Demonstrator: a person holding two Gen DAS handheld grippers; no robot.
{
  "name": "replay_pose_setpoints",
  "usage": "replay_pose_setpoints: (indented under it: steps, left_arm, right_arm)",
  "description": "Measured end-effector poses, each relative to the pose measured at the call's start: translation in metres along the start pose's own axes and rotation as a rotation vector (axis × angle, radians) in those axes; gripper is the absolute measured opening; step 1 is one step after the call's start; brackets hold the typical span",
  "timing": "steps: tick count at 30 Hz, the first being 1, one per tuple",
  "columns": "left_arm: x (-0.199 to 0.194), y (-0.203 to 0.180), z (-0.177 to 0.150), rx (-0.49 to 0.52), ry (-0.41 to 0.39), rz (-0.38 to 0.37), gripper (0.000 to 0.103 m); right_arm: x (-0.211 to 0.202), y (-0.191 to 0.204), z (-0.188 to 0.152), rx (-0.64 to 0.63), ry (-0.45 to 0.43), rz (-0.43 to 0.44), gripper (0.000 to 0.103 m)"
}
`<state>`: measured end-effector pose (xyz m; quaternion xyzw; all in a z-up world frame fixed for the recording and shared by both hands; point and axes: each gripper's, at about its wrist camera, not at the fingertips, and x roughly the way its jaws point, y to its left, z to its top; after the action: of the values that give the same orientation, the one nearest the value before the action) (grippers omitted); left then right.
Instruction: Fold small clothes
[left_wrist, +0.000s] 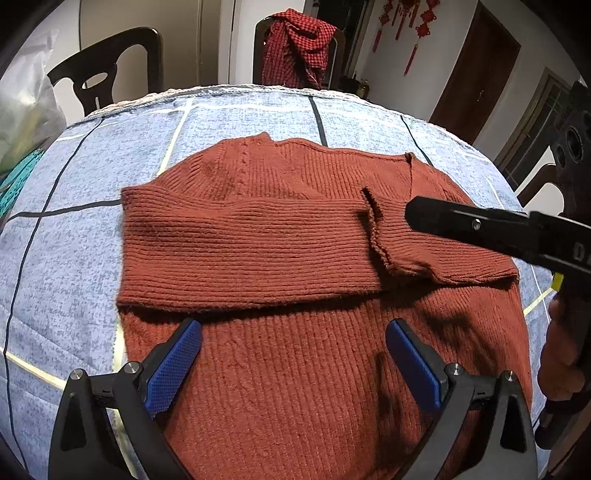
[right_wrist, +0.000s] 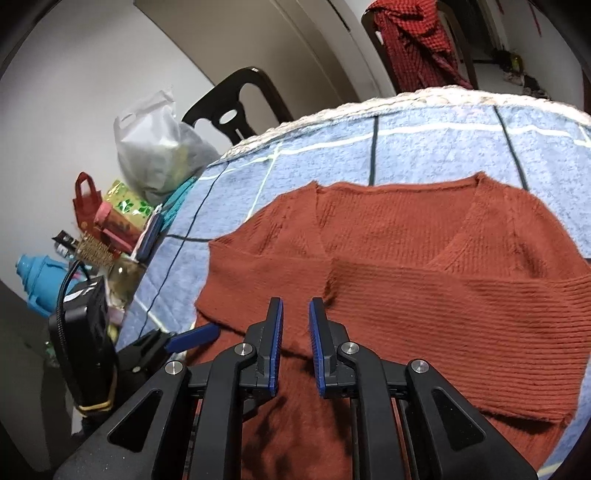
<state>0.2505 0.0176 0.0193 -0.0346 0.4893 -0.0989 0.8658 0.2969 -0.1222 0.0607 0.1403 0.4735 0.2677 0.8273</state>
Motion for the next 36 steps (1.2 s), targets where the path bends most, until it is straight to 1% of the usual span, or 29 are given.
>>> replay_pose_setpoints:
  steps: [3, 7, 11, 15, 17, 19, 22, 26, 32, 36]
  left_arm:
    - [-0.001, 0.002, -0.002, 0.002, -0.001, 0.005, 0.101]
    - [-0.003, 0.005, -0.004, 0.000, 0.000, 0.008, 0.101]
    - [-0.004, 0.008, -0.008, 0.000, 0.003, 0.024, 0.101]
    - [-0.009, 0.011, -0.013, -0.005, 0.000, 0.027, 0.101]
    - [-0.011, 0.013, -0.016, -0.012, 0.000, 0.030, 0.101]
    - [-0.013, 0.015, -0.019, -0.014, 0.003, 0.036, 0.101]
    - [-0.016, 0.018, -0.024, -0.014, 0.004, 0.042, 0.101]
    - [-0.023, 0.020, -0.029, -0.012, -0.002, 0.042, 0.101]
    - [-0.033, 0.025, -0.043, -0.003, 0.002, 0.043, 0.101]
    - [-0.042, 0.031, -0.055, -0.004, 0.000, 0.054, 0.101]
  right_arm:
    - [0.004, -0.002, -0.001, 0.004, 0.004, -0.021, 0.015]
    - [0.016, -0.004, -0.009, 0.008, 0.041, -0.002, 0.015]
    - [0.021, -0.002, -0.014, -0.006, 0.056, -0.019, 0.015]
    - [0.013, 0.001, -0.014, -0.018, 0.020, -0.003, 0.015]
    - [0.014, 0.001, -0.014, -0.012, 0.007, -0.012, 0.015]
    - [0.023, 0.001, -0.017, -0.003, 0.033, -0.034, 0.015]
    - [0.027, 0.001, -0.025, 0.000, 0.053, -0.024, 0.015]
    - [0.011, 0.003, -0.028, -0.001, 0.029, -0.017, 0.015]
    - [-0.026, 0.007, -0.041, -0.050, -0.042, -0.094, 0.015]
    - [-0.049, 0.002, -0.060, -0.065, -0.074, -0.156, 0.015]
